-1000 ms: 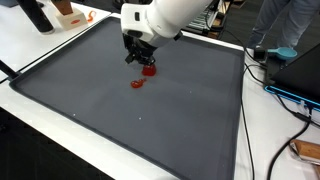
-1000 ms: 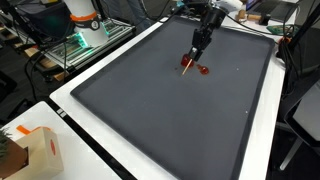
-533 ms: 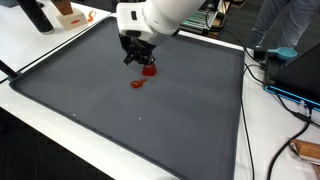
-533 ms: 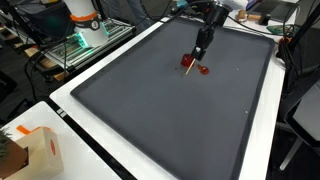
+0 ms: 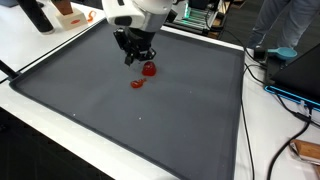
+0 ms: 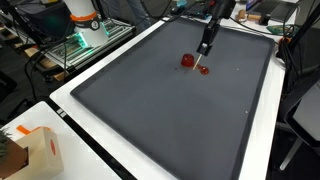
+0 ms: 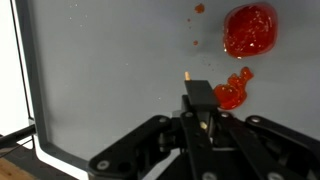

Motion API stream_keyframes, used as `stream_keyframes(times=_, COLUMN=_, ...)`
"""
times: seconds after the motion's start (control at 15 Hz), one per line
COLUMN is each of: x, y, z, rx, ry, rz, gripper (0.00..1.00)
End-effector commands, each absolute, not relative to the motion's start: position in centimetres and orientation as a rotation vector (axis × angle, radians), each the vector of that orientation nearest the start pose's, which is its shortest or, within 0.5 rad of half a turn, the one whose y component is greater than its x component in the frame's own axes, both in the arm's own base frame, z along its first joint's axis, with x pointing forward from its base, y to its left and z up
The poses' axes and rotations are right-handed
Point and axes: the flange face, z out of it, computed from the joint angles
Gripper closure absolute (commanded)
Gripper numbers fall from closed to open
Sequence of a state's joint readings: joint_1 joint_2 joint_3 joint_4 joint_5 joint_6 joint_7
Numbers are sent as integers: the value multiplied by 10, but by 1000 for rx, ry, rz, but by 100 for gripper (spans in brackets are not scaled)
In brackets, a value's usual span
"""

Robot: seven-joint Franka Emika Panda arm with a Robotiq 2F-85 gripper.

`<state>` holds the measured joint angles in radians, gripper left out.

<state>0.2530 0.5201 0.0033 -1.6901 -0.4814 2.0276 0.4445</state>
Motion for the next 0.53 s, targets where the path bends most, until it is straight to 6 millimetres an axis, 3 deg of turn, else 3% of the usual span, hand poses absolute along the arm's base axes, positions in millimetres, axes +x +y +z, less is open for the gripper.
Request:
stream_keyframes(times=0.0, x=634, y=129, z=303, rx=-3458, ry=-175, rz=75, gripper=97)
stream_keyframes(times=0.47, x=629, y=111, z=324, rx=-3287, ry=-226, rz=133, gripper=97)
